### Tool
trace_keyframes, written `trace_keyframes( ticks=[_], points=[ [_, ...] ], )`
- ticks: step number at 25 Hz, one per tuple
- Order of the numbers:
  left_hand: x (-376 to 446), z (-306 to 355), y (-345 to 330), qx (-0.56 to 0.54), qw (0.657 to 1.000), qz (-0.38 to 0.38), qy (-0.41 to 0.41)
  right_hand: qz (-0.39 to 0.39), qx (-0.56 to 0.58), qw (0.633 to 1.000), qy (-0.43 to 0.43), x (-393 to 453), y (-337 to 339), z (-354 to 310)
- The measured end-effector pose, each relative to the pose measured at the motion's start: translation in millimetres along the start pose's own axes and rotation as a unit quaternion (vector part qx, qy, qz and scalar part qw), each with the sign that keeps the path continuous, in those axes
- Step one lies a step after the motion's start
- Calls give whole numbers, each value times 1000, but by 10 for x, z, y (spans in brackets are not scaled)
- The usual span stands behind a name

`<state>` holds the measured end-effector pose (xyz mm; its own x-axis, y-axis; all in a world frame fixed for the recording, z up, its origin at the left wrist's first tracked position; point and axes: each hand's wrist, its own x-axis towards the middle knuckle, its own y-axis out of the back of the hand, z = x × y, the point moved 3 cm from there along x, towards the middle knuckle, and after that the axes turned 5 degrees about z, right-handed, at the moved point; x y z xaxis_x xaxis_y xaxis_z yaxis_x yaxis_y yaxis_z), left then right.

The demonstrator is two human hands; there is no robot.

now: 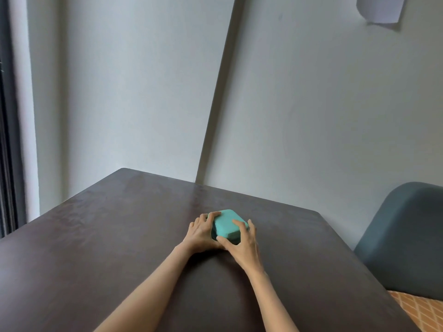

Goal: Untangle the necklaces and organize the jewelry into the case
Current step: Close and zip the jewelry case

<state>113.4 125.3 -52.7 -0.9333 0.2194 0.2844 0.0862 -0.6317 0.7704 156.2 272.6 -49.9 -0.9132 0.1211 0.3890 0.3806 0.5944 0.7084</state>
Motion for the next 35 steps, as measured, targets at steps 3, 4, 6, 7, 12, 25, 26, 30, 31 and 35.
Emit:
trace_keyframes(
  ticks=[3,4,6,7,12,25,26,30,31,35],
  points=[
    [146,-112,114,-147,983,-100,55,-6,49,999,2,90,-26,70],
    [190,-162,159,-230,963,-115,78,-10,60,998,4,111,-25,90],
    [255,-219,205,-239,964,-87,76,-22,74,997,11,133,-10,118],
    [308,-263,218,-203,975,-54,68,-30,76,997,16,148,-6,130],
    [488,-385,145,-175,983,-33,43,-22,69,997,22,217,-7,194],
    [595,-450,172,-137,989,37,44,-32,67,997,15,265,-10,196],
    [567,-439,155,-122,990,61,26,-29,68,997,15,269,-10,192],
    [471,-449,171,-126,986,107,33,-25,65,998,1,288,-20,178],
    [435,-440,180,-133,985,107,41,-23,63,998,-1,293,-21,175],
    [287,-362,176,-146,986,59,50,-4,66,998,-20,305,-31,175]
  ],
)
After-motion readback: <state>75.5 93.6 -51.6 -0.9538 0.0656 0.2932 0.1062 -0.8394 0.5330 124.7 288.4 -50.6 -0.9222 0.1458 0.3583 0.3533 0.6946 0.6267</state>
